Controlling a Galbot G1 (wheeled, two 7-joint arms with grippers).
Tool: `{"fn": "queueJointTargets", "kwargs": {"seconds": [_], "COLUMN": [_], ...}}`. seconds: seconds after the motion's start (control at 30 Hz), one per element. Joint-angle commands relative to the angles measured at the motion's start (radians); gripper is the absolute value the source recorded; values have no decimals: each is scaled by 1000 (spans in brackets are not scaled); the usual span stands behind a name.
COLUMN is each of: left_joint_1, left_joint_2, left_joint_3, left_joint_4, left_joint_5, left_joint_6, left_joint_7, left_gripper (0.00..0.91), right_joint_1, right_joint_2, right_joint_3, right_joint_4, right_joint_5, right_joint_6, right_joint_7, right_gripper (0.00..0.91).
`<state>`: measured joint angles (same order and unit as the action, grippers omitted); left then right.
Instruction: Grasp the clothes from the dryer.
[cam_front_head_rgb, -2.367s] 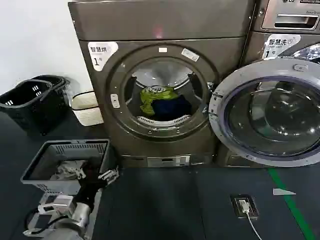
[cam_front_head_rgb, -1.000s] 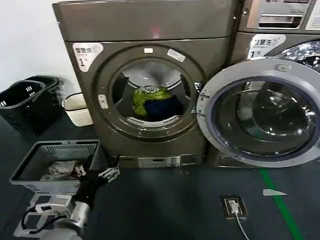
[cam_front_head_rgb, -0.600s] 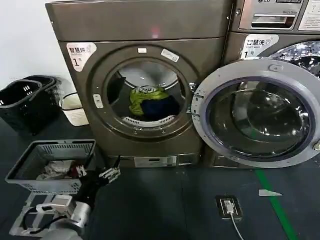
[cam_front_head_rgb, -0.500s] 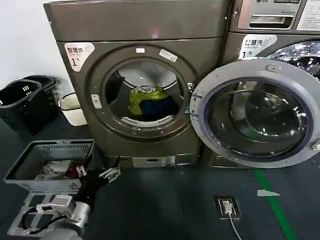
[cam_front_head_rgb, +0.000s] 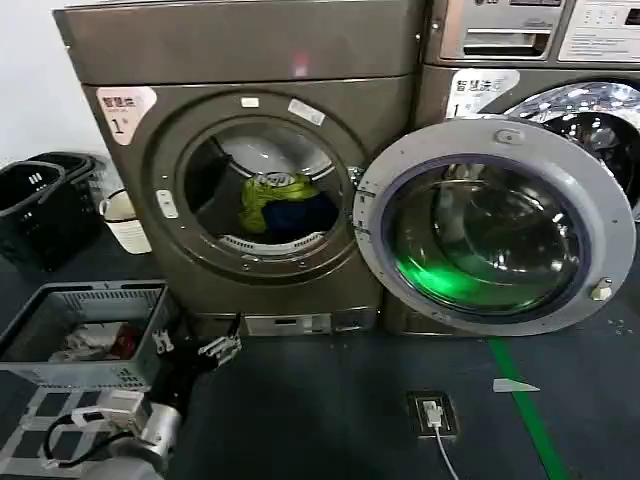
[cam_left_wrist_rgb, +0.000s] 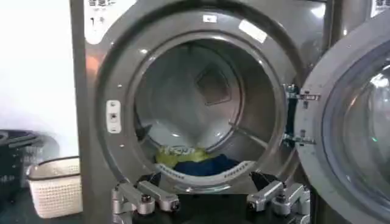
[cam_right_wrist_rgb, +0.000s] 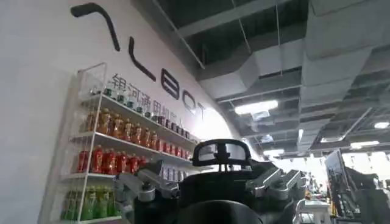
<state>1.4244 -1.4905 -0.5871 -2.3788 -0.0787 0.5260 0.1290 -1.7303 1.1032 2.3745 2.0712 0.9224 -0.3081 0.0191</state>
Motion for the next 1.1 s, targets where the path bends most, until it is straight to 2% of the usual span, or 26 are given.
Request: {"fn": "queueJointTargets", "kwargs": {"seconds": [0.03, 0.43, 0.7, 1.1], "left_joint_1": [0, -6, -12, -28], "left_joint_2": [1, 0, 1, 8], "left_joint_3": [-1, -4, 3, 11], "left_joint_4": [0, 9, 13, 22], "left_joint_5": [0, 16, 18, 17], "left_joint_6": [0, 5, 13, 14], "left_joint_7": [1, -6, -6, -3], "left_gripper": [907, 907, 907, 907], "right_joint_1": [2, -4, -8, -10], "right_joint_2": [8, 11, 10, 11], "right_joint_3": [-9, 11, 20, 27], "right_joint_4": [5, -4, -13, -16], "right_joint_5": [-18, -22, -42, -36], "right_joint_6": [32, 25, -3, -6], "right_joint_7": [-26, 10, 54, 55], "right_gripper": [907, 907, 907, 907]}}
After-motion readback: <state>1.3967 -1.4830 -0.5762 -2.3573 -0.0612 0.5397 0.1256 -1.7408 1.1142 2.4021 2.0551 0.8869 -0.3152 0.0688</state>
